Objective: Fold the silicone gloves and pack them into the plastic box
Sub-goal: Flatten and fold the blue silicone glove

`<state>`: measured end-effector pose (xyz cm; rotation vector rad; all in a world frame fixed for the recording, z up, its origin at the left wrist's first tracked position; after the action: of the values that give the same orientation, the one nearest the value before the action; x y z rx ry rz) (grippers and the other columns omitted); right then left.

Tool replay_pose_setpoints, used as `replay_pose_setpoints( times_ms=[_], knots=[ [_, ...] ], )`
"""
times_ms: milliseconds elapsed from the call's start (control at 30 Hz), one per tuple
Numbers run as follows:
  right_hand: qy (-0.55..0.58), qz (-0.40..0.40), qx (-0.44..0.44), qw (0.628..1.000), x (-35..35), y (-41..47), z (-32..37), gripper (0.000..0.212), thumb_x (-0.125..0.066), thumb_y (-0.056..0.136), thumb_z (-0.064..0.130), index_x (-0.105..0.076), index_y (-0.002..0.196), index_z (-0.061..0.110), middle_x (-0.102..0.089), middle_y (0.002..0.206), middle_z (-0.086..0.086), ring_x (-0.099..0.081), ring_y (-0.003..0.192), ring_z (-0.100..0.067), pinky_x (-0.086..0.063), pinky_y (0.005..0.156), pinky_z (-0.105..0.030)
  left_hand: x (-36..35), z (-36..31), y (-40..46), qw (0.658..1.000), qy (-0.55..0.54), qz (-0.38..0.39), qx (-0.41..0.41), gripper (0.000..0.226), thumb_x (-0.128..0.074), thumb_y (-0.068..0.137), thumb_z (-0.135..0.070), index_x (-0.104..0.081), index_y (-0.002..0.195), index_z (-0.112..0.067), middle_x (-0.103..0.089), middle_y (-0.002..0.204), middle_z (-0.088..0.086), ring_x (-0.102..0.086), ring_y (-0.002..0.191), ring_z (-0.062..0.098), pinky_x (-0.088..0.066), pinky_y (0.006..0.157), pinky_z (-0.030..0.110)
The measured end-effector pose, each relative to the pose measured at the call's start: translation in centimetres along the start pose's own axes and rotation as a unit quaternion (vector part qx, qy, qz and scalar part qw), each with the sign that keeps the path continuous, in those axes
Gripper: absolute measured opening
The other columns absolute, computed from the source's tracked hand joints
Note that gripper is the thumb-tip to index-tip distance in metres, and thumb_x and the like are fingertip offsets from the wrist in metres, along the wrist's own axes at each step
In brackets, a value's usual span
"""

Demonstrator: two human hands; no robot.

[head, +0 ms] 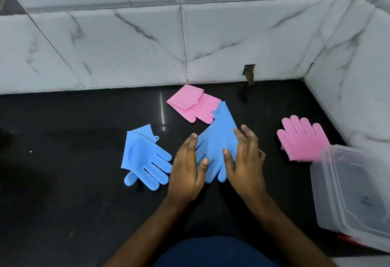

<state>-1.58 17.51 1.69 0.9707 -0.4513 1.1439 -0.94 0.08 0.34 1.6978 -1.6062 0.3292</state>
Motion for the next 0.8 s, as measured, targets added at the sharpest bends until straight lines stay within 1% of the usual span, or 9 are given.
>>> replay_pose_setpoints(
  times_ms=[133,200,300,367,467,567,633,733,800],
  knots=[
    [0.008,0.051,-0.035,0.998,-1.4,-1.5,-1.0,0.052,-0.057,0.101,0.029,-0.039,0.149,0.017,-0.036,0.155,-0.004,-0.045,0.137,-0.017,-0.041,0.102,-0.044,-1.4,1.5,-0.5,0.991,0.107,0.063,-0.055,0.077,-0.036,0.105,-0.057,-0.036,0.156,0.0,-0.041,0.161,0.016,-0.038,0.149,0.029,-0.037,0.119,0.049],
    [-0.019,0.079,-0.04,0.996,-1.9,-2.9,-1.8,0.052,-0.059,0.101,0.027,-0.044,0.148,0.013,-0.041,0.153,-0.008,-0.044,0.14,-0.022,-0.045,0.103,-0.048,-2.0,1.9,-0.2,0.987,0.121,0.073,-0.069,0.075,-0.038,0.105,-0.056,-0.038,0.155,0.0,-0.041,0.159,0.019,-0.039,0.147,0.032,-0.037,0.119,0.049],
    [-0.028,0.073,-0.044,0.996,-1.8,-3.4,-2.8,0.051,-0.059,0.1,0.029,-0.047,0.146,0.011,-0.043,0.151,-0.009,-0.045,0.139,-0.024,-0.045,0.1,-0.046,-2.3,2.0,0.3,0.988,0.128,0.078,-0.034,0.076,-0.033,0.106,-0.059,-0.036,0.156,-0.002,-0.037,0.162,0.018,-0.036,0.15,0.032,-0.034,0.121,0.048],
    [-0.028,0.08,-0.05,0.995,-1.9,-2.9,-2.7,0.053,-0.057,0.101,0.034,-0.045,0.148,0.013,-0.041,0.153,-0.009,-0.043,0.141,-0.023,-0.042,0.102,-0.046,-2.5,2.1,0.5,0.986,0.141,0.088,-0.014,0.076,-0.032,0.105,-0.06,-0.039,0.155,-0.003,-0.038,0.161,0.018,-0.036,0.15,0.033,-0.034,0.122,0.047],
    [-0.027,0.095,-0.074,0.992,-2.2,-2.5,-2.9,0.06,-0.054,0.102,0.042,-0.038,0.153,0.014,-0.041,0.152,-0.008,-0.042,0.139,-0.024,-0.04,0.106,-0.046,-2.7,2.2,0.6,0.98,0.172,0.094,0.007,0.072,-0.039,0.102,-0.062,-0.05,0.145,-0.005,-0.047,0.152,0.018,-0.042,0.144,0.033,-0.038,0.118,0.048],
    [0.007,0.088,-0.09,0.992,-2.5,-2.7,-3.5,0.063,-0.056,0.101,0.042,-0.038,0.153,0.012,-0.051,0.139,-0.008,-0.053,0.124,-0.026,-0.044,0.104,-0.044,-2.9,2.3,0.7,0.981,0.179,0.081,0.004,0.069,-0.048,0.098,-0.063,-0.055,0.136,-0.005,-0.058,0.138,0.014,-0.053,0.129,0.033,-0.045,0.108,0.045],
    [0.028,0.083,-0.098,0.991,-2.7,-2.8,-3.9,0.06,-0.057,0.101,0.043,-0.04,0.151,0.014,-0.053,0.135,-0.005,-0.059,0.115,-0.025,-0.048,0.102,-0.044,-2.8,2.3,0.7,0.985,0.159,0.072,0.002,0.072,-0.056,0.096,-0.062,-0.052,0.14,-0.004,-0.061,0.133,0.011,-0.056,0.118,0.03,-0.048,0.1,0.042],
    [0.06,0.093,-0.083,0.99,-2.7,-3.2,-4.4,0.057,-0.06,0.099,0.043,-0.042,0.149,0.023,-0.058,0.124,0.007,-0.058,0.084,-0.006,-0.051,0.093,-0.044,-2.6,2.6,0.5,0.991,0.114,0.07,0.01,0.076,-0.065,0.094,-0.056,-0.045,0.149,-0.007,-0.06,0.135,0.006,-0.054,0.111,0.026,-0.049,0.093,0.041],
    [0.113,0.118,-0.072,0.984,-2.5,-3.2,-4.6,0.056,-0.064,0.096,0.041,-0.043,0.147,0.027,-0.063,0.109,0.015,-0.055,0.068,-0.004,-0.051,0.087,-0.041,-2.5,3.0,0.6,0.993,0.092,0.073,0.0,0.061,-0.067,0.096,-0.046,-0.053,0.143,-0.01,-0.063,0.126,0.004,-0.055,0.106,0.025,-0.05,0.092,0.044]
  ],
)
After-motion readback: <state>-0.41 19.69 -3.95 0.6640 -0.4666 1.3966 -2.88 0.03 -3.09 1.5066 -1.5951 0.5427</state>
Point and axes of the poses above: each hand's wrist, its own y-axis towards the middle knuckle, its own x-axis out of the back of the hand, z = x × y, the point moved 1 cm from there along y, towards the middle knuckle
